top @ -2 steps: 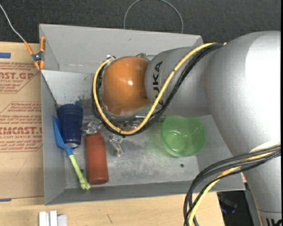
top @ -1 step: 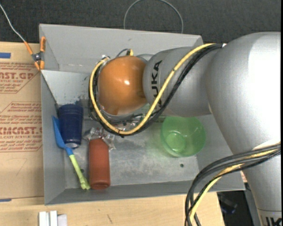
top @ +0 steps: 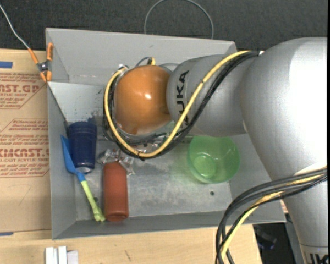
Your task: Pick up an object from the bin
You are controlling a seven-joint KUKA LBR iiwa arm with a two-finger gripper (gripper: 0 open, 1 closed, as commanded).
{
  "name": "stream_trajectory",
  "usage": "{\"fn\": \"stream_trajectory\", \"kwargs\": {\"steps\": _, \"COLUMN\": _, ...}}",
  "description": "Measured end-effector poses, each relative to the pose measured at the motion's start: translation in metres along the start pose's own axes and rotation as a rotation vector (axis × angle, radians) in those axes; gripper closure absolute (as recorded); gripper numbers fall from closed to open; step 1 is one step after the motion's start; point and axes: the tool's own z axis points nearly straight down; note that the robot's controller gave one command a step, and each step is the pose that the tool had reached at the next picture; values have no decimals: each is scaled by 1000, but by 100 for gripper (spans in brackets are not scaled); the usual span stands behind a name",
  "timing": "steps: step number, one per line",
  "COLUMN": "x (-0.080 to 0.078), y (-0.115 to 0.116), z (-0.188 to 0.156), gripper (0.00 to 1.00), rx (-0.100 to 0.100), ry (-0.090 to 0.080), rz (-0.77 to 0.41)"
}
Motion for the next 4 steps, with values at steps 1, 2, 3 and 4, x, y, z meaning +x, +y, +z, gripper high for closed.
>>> {"fn": "stream_trajectory", "kwargs": {"steps": 1, "x": 1, "y": 1, "z": -3, "gripper": 100, "rx": -2, "ry": 1, "rz": 0}}
{"fn": "stream_trajectory", "kwargs": {"steps": 2, "x": 1, "y": 3, "z": -22, "gripper": 100, "rx": -9, "ry": 6, "rz": 0}}
{"fn": "stream_trajectory", "kwargs": {"steps": 3, "x": -1, "y": 1, "z": -39, "gripper": 100, "rx": -2, "ry": 0, "rz": 0}}
{"fn": "stream_trajectory", "kwargs": {"steps": 4, "x": -1, "y": 2, "z": -54, "gripper": 100, "rx": -4, "ry": 1, "rz": 1}}
